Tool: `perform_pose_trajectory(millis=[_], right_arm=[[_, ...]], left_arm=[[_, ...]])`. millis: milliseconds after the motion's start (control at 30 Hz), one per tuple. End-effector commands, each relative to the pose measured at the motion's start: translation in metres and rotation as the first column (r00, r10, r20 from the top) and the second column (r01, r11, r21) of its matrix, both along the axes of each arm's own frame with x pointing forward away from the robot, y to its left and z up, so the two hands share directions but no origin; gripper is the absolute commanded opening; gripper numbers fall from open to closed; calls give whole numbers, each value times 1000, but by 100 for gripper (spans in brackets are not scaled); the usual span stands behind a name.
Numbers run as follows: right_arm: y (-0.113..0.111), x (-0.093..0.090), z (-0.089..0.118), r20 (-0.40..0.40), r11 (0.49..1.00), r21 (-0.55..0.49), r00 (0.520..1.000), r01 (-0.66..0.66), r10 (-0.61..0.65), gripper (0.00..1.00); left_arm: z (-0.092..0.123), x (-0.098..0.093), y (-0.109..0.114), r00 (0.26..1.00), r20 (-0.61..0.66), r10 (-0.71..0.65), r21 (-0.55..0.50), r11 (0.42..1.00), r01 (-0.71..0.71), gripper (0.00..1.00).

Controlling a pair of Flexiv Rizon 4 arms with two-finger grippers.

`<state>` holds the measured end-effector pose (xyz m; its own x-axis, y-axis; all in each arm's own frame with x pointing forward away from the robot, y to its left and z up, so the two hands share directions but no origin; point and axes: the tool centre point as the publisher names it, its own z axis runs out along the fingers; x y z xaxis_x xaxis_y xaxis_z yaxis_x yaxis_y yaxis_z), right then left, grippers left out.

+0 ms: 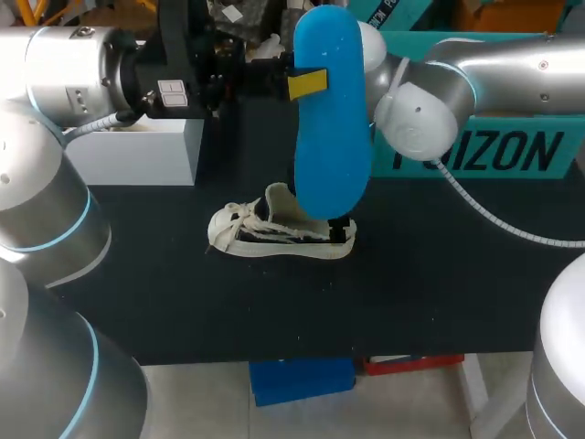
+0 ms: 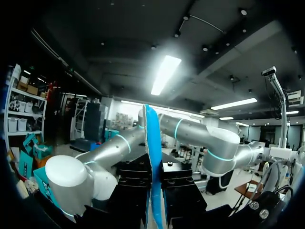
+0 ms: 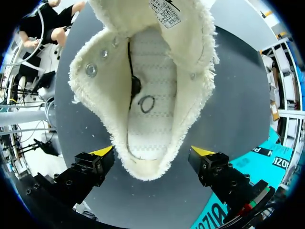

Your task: Take the shoe out of the shoebox, open the shoe tongue, remove and reinsert the insole, then place the shoe into the shoebox

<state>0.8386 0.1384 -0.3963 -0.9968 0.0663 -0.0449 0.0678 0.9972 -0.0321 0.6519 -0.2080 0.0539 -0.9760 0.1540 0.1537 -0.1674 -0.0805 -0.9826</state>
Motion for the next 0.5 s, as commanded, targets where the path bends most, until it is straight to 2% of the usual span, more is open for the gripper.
perform_pose_trajectory(millis=[33,500], right_arm=[[5,3,-3,-10,999,-36,1000,0,-1,100],[4,5,-2,-12,1000,-14,1000,0,0,100]], left_arm=[[0,-1,-1,1000,0,3,2,1000,-3,0],[0,-1,-1,1000,0,3,2,1000,-3,0]])
